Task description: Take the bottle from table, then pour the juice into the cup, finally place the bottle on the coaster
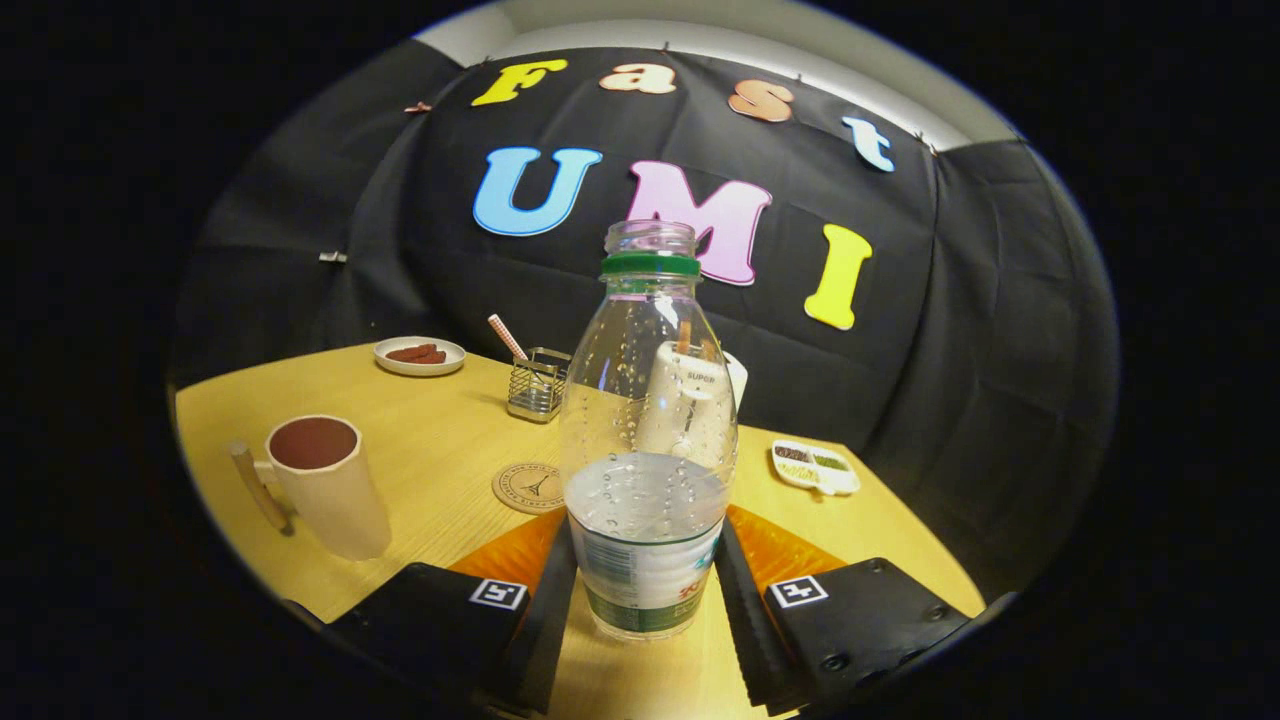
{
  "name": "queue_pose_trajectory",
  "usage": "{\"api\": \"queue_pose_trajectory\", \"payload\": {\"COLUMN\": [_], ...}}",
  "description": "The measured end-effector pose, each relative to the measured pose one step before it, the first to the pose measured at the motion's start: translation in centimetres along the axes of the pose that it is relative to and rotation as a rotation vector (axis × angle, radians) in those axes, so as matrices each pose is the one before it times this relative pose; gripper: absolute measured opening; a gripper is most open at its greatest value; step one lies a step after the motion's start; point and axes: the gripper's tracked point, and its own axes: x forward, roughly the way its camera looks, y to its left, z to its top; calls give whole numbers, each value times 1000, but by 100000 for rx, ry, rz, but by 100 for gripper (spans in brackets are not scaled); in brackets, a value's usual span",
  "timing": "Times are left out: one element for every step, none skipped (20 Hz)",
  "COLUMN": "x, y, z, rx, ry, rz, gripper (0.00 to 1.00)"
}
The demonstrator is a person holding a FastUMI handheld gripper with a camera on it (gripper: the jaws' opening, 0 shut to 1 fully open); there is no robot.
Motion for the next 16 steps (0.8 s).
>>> {"api": "queue_pose_trajectory", "payload": {"x": [-68,-17,102,3,135,5,130,-494,-411,-49,-157,-93,-80,-181,-317,-111], "y": [-555,-484,-550,-854,-674,-438,-301,-291,-131,109,359,400,871,407,245,497], "z": [504,445,446,483,306,478,715,575,953,725,545,300,350,167,414,572], "rx": [-4293,-4035,-4235,-5092,-5844,-6596,-6242,-5260,-3338,-1520,-802,-631,-1548,-3495,-4520,-4429], "ry": [554,1098,755,828,679,-16,-684,-1539,-2202,-1363,-439,318,792,965,-150,-534], "rz": [-1375,-1342,-2222,-2848,-2918,-1908,-1372,-1817,-71,957,1451,2246,2440,825,173,858], "gripper": [73,73,72,73,73,72,72,72,72,72,72,72,72,72,72,72]}}
